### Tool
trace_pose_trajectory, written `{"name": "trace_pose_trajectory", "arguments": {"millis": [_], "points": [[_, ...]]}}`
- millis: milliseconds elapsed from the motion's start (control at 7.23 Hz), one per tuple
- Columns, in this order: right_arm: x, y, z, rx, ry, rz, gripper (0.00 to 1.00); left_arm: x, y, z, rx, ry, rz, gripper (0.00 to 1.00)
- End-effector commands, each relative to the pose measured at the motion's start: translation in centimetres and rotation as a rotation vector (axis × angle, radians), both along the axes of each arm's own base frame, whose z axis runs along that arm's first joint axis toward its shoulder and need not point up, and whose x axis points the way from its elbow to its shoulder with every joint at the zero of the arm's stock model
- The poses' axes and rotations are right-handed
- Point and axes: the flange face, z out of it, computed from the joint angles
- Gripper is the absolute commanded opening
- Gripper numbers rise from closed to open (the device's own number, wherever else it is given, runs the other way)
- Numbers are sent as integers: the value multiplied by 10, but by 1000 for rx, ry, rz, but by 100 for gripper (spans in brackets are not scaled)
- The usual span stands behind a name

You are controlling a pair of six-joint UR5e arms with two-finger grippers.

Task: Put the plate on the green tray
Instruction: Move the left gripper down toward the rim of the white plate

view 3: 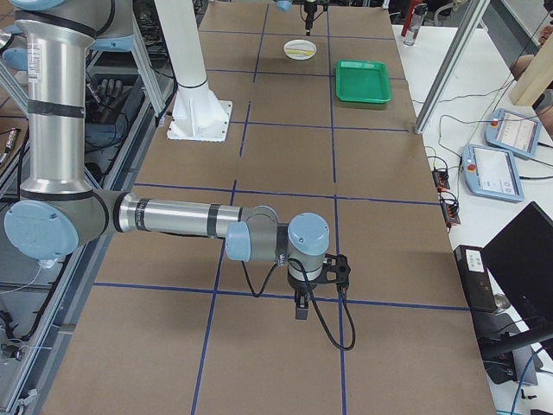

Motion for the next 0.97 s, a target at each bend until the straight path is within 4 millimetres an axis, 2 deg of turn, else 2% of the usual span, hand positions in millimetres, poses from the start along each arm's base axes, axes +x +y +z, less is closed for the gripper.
{"name": "trace_pose_trajectory", "arguments": {"millis": [0, 138, 277, 415, 553, 830], "points": [[0, 0, 0, 0, 0, 0, 100, 24, 7, 4, -19, -2, 32, 100], [0, 0, 0, 0, 0, 0, 100, 25, 8, 4, -32, -1, 22, 100], [0, 0, 1, 0, 0, 0, 100, 26, 8, 3, -29, 0, 23, 92], [0, 0, 0, 0, 0, 0, 100, 26, 8, 3, -31, 4, 25, 77], [0, 0, 0, 1, 0, 0, 100, 27, 8, 3, -31, 5, 27, 72], [0, 0, 0, 0, 0, 0, 100, 27, 8, 1, -23, 9, 35, 72]]}}
